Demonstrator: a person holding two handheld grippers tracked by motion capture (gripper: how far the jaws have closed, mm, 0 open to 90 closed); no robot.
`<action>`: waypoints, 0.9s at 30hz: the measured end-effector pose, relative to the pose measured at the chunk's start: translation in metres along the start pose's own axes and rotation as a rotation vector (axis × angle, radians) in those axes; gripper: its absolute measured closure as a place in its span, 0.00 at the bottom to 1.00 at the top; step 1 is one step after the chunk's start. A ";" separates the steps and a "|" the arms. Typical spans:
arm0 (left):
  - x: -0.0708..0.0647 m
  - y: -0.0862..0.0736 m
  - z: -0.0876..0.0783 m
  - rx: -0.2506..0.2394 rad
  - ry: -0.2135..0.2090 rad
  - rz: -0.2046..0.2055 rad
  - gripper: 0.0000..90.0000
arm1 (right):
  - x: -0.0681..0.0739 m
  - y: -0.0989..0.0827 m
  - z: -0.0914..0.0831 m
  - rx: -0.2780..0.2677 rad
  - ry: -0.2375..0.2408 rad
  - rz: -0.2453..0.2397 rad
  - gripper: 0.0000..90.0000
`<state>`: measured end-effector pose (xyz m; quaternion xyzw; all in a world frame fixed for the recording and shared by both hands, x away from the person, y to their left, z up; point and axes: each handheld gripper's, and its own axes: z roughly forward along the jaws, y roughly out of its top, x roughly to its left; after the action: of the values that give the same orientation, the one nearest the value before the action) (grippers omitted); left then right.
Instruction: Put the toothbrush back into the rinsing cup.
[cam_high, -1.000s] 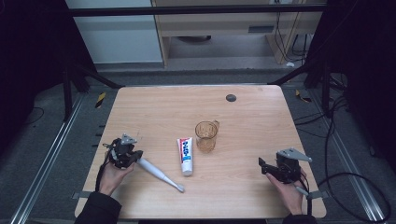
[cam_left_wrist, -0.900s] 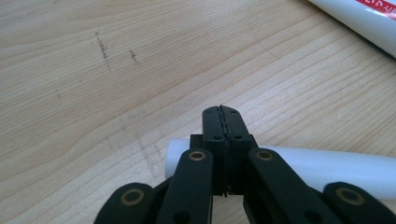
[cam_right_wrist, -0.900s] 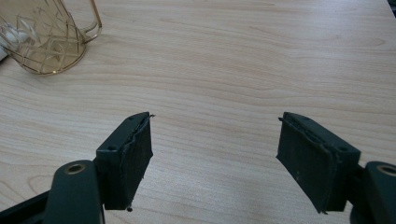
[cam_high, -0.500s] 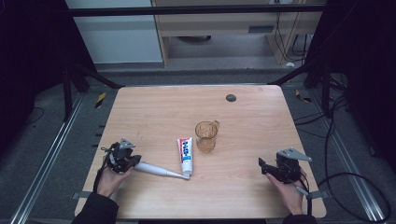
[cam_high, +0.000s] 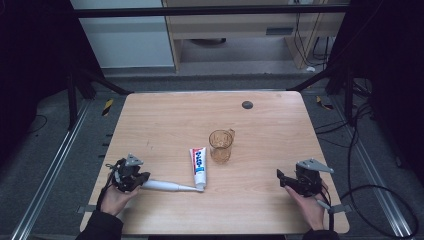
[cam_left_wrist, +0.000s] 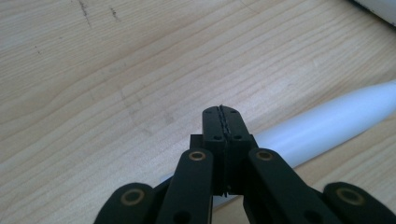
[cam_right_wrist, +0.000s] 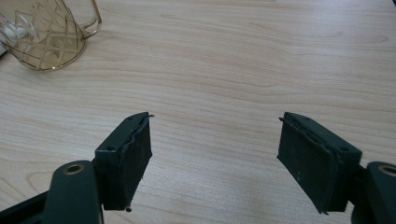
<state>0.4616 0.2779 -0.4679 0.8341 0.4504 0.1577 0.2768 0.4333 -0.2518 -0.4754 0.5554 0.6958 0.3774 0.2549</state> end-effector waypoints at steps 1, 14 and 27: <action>-0.001 -0.001 -0.001 0.000 -0.002 0.001 1.00 | 0.000 0.000 0.000 0.000 0.000 0.000 0.28; -0.015 -0.021 -0.015 0.007 -0.040 0.005 1.00 | 0.000 0.000 0.001 0.007 0.003 -0.001 0.28; -0.027 -0.037 -0.025 0.009 -0.066 0.018 1.00 | 0.000 0.000 0.001 0.009 0.002 0.000 0.28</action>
<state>0.4093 0.2799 -0.4706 0.8439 0.4343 0.1308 0.2864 0.4342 -0.2518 -0.4764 0.5559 0.6979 0.3749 0.2517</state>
